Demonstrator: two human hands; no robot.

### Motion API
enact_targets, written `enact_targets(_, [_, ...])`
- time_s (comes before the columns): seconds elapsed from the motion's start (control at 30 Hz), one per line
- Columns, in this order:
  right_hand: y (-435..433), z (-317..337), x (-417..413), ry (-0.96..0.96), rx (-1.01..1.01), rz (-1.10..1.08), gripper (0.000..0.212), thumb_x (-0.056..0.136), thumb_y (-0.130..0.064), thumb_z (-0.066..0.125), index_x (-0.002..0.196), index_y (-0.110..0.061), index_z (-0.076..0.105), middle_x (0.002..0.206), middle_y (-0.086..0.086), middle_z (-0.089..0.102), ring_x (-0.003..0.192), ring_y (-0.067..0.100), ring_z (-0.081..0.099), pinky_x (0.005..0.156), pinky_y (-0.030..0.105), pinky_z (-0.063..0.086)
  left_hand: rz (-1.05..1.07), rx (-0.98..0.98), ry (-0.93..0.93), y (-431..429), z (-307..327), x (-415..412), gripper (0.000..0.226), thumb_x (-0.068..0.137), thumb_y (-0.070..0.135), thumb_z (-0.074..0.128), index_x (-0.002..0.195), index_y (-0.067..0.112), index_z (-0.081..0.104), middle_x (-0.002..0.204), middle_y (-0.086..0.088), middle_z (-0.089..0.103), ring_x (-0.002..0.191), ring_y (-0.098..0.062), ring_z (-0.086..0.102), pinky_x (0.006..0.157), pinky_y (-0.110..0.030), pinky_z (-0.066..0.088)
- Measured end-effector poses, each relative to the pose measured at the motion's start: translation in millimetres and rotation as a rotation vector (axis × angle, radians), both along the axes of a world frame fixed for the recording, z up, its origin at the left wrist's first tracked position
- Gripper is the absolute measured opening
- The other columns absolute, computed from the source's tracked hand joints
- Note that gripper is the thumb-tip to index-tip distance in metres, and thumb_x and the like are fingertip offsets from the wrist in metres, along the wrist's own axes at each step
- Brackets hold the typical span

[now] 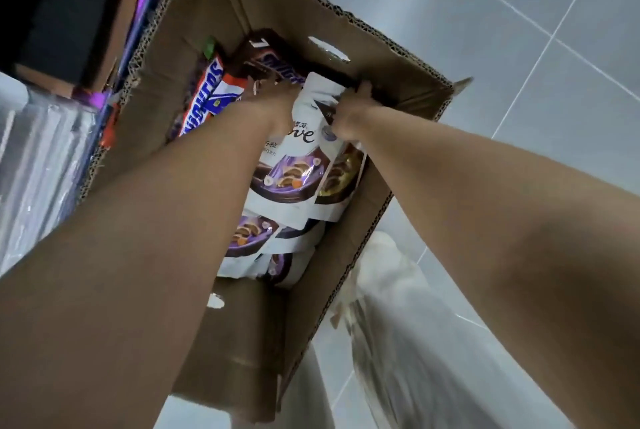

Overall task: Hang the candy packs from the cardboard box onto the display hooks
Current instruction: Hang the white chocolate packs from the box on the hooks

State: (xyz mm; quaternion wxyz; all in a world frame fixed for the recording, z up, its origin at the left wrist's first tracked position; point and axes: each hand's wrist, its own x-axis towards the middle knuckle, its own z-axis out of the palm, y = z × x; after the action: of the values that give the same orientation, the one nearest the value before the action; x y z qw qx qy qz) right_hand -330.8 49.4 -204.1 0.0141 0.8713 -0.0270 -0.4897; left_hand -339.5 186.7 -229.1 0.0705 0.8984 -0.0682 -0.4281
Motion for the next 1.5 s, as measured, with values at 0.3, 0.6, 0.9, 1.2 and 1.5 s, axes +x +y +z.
enact_targets(0.3, [-13, 31, -10, -0.140, 0.014, -0.016, 0.033, 0.091, -0.012, 0.051, 0.123, -0.004, 0.055, 0.122, 0.014, 0.059, 0.115, 0.032, 0.057, 0.088, 0.035, 0.047, -0.026, 0.085, -0.241, 18, 43, -23, 0.039, 0.087, -0.001, 0.051, 0.124, 0.010, 0.054, 0.116, -0.021, 0.060, 0.109, -0.040, 0.056, 0.087, -0.042, 0.047])
enact_targets(0.6, [12, 155, -29, -0.271, 0.240, 0.197, 0.042, 0.088, -0.001, 0.044, 0.123, -0.018, 0.059, 0.118, 0.012, 0.063, 0.107, 0.033, 0.059, 0.085, 0.035, 0.049, 0.052, -0.091, -0.149, 71, 184, -69, 0.030, 0.089, 0.001, 0.049, 0.116, 0.011, 0.058, 0.108, -0.020, 0.061, 0.099, -0.036, 0.059, 0.079, -0.037, 0.049])
enact_targets(0.9, [79, 343, -66, -0.367, 0.486, -0.207, 0.016, 0.095, -0.013, 0.044, 0.085, -0.006, 0.053, 0.086, 0.013, 0.054, 0.085, 0.026, 0.050, 0.076, 0.034, 0.042, 0.304, -0.138, -0.412, 127, 384, -127, 0.026, 0.090, 0.005, 0.047, 0.110, 0.015, 0.058, 0.105, -0.018, 0.061, 0.098, -0.038, 0.057, 0.067, -0.035, 0.041])
enact_targets(1.2, [142, 501, -152, -0.334, 0.682, -0.268, 0.025, 0.090, -0.025, 0.058, 0.085, -0.001, 0.064, 0.075, 0.009, 0.061, 0.063, 0.015, 0.051, 0.050, 0.013, 0.036, 0.549, -0.008, -0.641, 167, 547, -233, 0.021, 0.091, 0.006, 0.044, 0.103, 0.012, 0.060, 0.100, -0.017, 0.064, 0.093, -0.038, 0.058, 0.069, -0.040, 0.047])
enact_targets(1.5, [186, 624, -291, -0.360, 0.917, 0.012, 0.046, 0.087, -0.022, 0.060, 0.049, -0.016, 0.035, 0.076, 0.022, 0.065, 0.077, 0.030, 0.061, 0.064, 0.035, 0.042, 0.905, 0.146, -1.009, 160, 680, -429, 0.049, 0.079, 0.030, 0.028, 0.091, 0.007, 0.069, 0.082, -0.021, 0.070, 0.079, -0.038, 0.064, 0.084, -0.041, 0.046])
